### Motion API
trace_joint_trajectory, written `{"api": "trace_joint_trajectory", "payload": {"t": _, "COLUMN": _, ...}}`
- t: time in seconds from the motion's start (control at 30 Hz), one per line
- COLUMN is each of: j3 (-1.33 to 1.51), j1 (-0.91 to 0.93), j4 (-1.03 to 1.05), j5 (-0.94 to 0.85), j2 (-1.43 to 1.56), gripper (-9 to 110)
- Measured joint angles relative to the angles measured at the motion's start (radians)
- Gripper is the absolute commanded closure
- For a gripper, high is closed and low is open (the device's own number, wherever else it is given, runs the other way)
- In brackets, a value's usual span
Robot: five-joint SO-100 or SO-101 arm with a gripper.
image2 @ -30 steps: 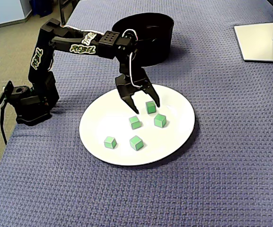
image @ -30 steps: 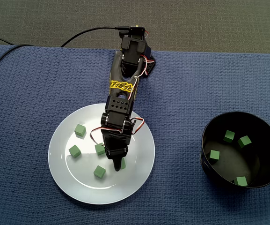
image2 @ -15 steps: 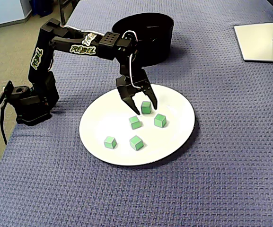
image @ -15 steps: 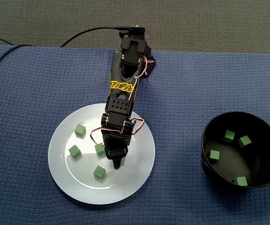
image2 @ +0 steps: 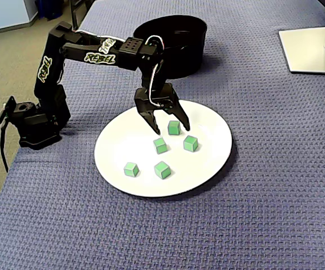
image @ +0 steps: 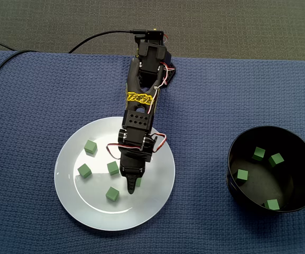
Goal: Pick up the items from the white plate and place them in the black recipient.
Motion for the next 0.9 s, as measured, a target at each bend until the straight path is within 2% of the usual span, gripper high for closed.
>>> {"api": "trace_joint_trajectory", "payload": {"t": 0.53, "j3": 0.015, "j1": -0.015, "j4": -0.029, "j5": 0.049, "j2": 0.002, "gripper": 101}}
{"api": "trace_joint_trajectory", "payload": {"t": 0.77, "j3": 0.038, "j1": -0.018, "j4": -0.031, "j5": 0.051, "j2": 0.026, "gripper": 101}}
{"api": "trace_joint_trajectory", "payload": {"t": 0.9, "j3": 0.072, "j1": -0.005, "j4": -0.040, "j5": 0.021, "j2": 0.137, "gripper": 102}}
